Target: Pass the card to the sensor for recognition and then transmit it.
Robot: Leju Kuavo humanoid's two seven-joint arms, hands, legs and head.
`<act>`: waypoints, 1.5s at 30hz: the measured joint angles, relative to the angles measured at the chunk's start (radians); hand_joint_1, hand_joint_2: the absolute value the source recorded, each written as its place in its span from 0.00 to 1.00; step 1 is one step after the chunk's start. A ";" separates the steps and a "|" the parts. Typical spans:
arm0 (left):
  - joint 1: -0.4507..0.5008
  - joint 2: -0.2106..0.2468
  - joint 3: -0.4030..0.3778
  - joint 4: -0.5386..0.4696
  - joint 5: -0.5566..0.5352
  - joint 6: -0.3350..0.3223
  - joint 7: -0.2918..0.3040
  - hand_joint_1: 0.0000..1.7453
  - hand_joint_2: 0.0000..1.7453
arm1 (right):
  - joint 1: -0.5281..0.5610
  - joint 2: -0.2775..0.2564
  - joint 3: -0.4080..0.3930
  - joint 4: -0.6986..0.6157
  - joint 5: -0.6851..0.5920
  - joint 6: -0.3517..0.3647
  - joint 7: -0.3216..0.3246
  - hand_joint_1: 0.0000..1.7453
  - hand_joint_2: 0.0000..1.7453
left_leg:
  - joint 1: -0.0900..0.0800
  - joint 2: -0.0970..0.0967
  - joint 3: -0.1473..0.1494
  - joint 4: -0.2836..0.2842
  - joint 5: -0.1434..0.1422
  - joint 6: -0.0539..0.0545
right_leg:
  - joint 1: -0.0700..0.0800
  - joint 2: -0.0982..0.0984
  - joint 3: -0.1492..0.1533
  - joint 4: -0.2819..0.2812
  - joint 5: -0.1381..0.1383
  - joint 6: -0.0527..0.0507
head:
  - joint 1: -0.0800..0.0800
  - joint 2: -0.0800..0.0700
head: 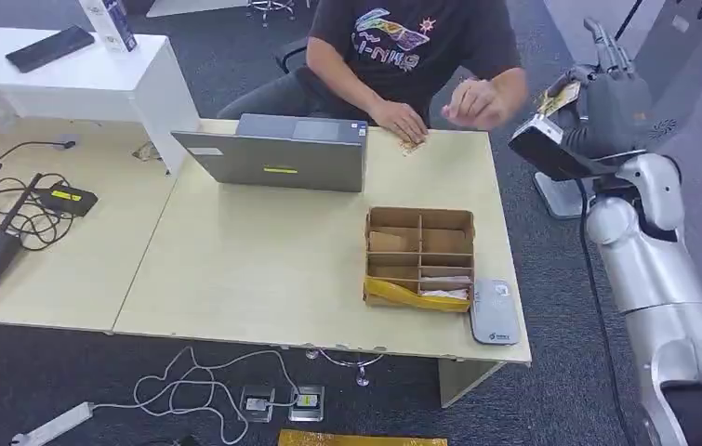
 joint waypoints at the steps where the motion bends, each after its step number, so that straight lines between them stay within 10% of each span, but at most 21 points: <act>1: 0.000 0.000 0.000 0.000 0.000 0.000 0.000 0.00 0.00 | 0.000 0.000 0.002 0.000 -0.001 0.001 0.000 1.00 1.00 | 0.000 0.000 0.000 0.000 0.000 0.000 | 0.000 0.000 0.000 0.000 0.000 0.000 | 0.000 0.000; 29: 0.008 0.016 0.000 0.000 0.010 0.000 0.000 0.00 0.00 | 0.362 -0.155 -0.043 -0.189 -0.123 0.278 0.056 1.00 1.00 | 0.001 0.002 0.001 0.000 -0.001 0.000 | 0.001 0.002 -0.001 -0.001 0.000 0.000 | 0.000 0.000; 45: 0.008 0.016 0.001 0.000 0.011 0.000 0.000 0.00 0.00 | 0.516 -0.157 -0.039 -0.259 -0.085 0.326 0.060 1.00 1.00 | 0.001 0.002 0.001 0.000 -0.001 0.000 | 0.001 0.002 -0.001 -0.001 0.000 0.000 | 0.000 0.000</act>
